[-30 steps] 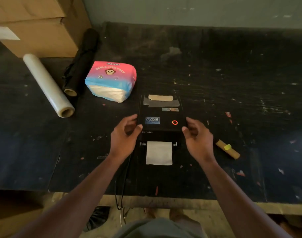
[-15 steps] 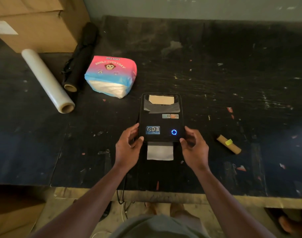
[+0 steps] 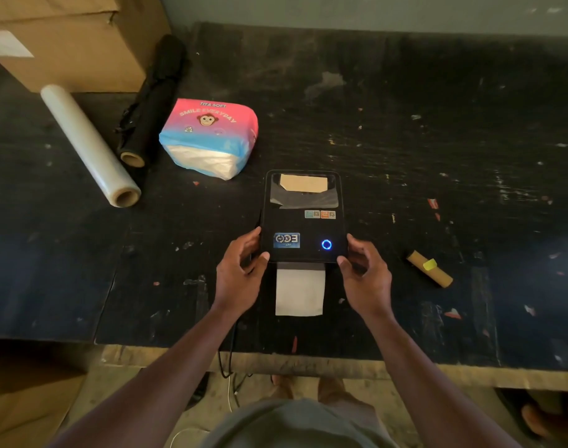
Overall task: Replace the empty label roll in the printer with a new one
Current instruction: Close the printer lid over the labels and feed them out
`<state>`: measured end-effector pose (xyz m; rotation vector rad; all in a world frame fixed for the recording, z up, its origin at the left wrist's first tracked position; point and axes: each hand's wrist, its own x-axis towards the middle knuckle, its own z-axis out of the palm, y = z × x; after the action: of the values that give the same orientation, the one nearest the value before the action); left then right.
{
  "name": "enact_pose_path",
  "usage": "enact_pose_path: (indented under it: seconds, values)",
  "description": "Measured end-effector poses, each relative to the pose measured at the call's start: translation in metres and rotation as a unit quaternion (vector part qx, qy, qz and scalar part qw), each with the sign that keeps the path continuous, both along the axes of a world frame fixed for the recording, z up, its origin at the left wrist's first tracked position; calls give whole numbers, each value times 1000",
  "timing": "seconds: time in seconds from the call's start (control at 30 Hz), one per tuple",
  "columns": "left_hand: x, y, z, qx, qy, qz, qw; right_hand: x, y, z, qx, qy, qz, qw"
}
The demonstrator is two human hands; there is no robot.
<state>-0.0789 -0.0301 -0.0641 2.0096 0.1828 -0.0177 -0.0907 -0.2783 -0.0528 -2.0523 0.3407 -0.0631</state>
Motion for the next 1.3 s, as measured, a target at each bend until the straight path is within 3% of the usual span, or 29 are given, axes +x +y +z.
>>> enact_pose_path:
  seconds: [1.3]
  values:
    - [0, 1, -1, -32, -4, -1, 999, 0, 3, 5, 6, 7, -12, 1000]
